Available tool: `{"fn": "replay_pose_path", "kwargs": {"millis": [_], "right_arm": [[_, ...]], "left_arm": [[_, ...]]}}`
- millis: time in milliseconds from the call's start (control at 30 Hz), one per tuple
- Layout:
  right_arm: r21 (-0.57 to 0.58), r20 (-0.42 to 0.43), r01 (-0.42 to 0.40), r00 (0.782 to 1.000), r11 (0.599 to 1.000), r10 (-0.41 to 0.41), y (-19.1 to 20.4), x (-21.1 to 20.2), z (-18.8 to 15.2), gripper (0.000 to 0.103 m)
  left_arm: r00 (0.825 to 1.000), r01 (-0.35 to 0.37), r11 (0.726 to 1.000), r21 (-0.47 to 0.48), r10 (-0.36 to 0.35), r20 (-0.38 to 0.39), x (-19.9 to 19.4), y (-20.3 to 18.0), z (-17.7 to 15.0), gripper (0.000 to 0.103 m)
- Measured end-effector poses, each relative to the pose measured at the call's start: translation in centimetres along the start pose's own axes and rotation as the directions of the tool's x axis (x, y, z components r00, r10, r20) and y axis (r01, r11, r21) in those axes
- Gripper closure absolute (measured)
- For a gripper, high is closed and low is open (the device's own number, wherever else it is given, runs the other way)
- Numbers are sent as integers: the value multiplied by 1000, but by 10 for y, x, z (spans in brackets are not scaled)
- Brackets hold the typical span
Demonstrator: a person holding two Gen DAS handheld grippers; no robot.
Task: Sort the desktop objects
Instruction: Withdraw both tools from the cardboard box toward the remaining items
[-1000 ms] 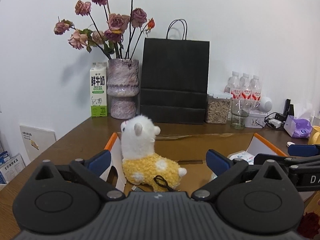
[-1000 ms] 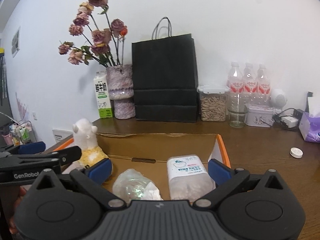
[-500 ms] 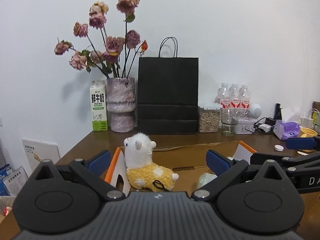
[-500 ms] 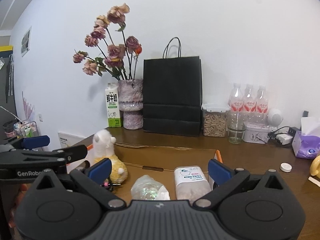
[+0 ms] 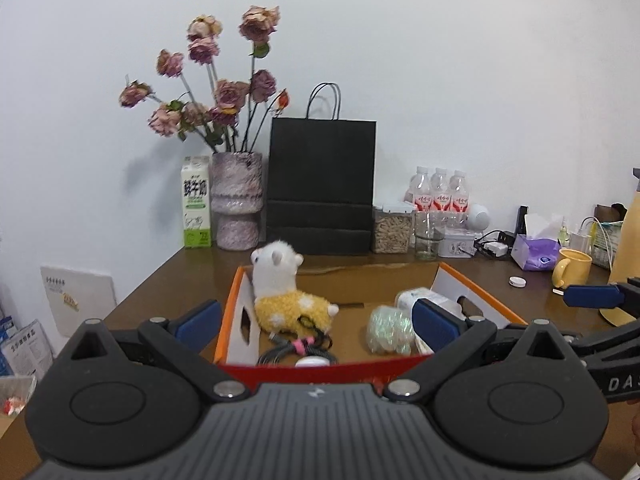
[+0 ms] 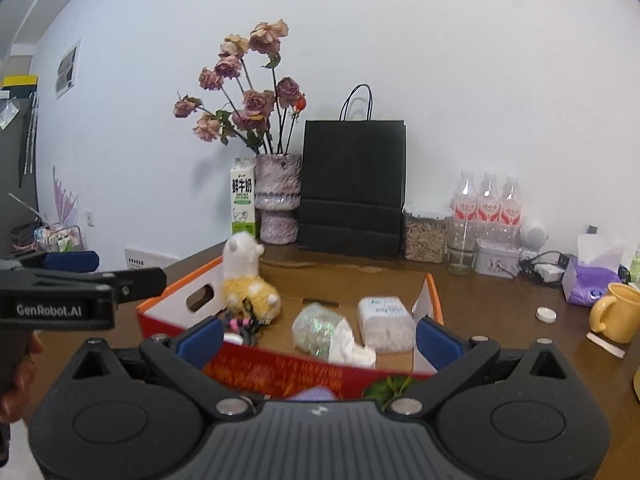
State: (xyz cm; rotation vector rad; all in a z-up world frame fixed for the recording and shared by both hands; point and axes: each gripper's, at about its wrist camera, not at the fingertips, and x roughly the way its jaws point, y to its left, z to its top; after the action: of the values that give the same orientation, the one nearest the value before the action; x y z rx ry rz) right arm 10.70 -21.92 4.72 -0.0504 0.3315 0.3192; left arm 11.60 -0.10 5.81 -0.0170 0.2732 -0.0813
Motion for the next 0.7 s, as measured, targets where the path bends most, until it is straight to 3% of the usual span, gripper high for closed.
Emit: {"fn": "replay_pose_path", "kwargs": {"millis": [333,700], "right_arm": [[21,-70,16,997,1000,-15,14,-33,-38,0],[60,-137,66,989,996,-57,4,-55,-69,0]], "left_arm": [[998,-23,1000,-10,22,-61,-32,13,-31,0],[989,-44,999,-25,40,-143,-49,30,-59,0]]}}
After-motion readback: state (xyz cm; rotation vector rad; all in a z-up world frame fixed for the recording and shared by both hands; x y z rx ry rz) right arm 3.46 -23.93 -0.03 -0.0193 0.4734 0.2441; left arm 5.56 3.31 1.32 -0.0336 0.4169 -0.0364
